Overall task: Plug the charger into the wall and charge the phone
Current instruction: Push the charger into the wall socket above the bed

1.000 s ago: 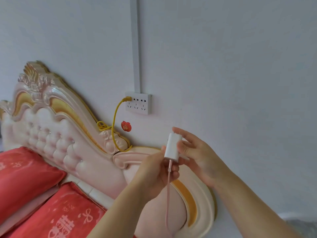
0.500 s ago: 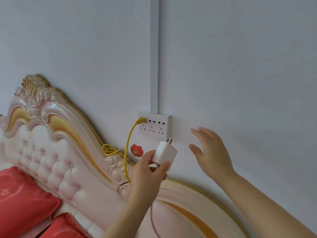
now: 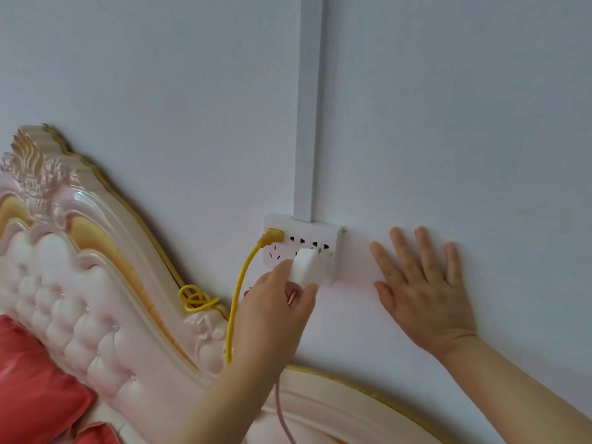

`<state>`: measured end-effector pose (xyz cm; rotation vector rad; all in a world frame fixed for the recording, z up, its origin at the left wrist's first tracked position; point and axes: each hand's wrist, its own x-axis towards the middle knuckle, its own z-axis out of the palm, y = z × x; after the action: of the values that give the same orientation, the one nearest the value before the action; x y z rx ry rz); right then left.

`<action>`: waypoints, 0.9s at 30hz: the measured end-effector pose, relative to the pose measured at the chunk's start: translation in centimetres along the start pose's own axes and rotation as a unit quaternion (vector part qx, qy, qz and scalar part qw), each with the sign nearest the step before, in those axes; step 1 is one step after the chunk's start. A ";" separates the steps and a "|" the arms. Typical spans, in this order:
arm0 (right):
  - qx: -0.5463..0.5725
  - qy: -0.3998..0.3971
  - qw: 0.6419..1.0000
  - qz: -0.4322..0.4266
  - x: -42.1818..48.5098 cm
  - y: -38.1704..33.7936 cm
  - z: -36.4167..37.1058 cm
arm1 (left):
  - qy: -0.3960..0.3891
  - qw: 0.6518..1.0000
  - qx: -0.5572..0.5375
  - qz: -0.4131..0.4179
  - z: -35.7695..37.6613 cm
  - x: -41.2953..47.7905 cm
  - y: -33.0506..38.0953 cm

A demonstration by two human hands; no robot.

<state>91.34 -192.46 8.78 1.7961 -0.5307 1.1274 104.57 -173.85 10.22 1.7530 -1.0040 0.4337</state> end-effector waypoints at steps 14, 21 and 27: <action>0.002 0.025 1.000 0.000 0.0 0.0 0.3 | -0.101 0.990 0.092 0.018 -0.7 2.8 1.6; 0.006 0.032 0.999 -0.002 0.0 -0.1 0.5 | -0.108 0.981 0.157 0.041 -0.5 5.0 3.3; -0.002 0.006 1.000 0.006 0.6 -0.2 -0.5 | -0.111 0.977 0.178 0.018 -0.5 4.8 4.4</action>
<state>91.56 -191.85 9.32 1.7838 -0.5366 1.1426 103.97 -175.97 16.37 2.1441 -1.1715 0.4698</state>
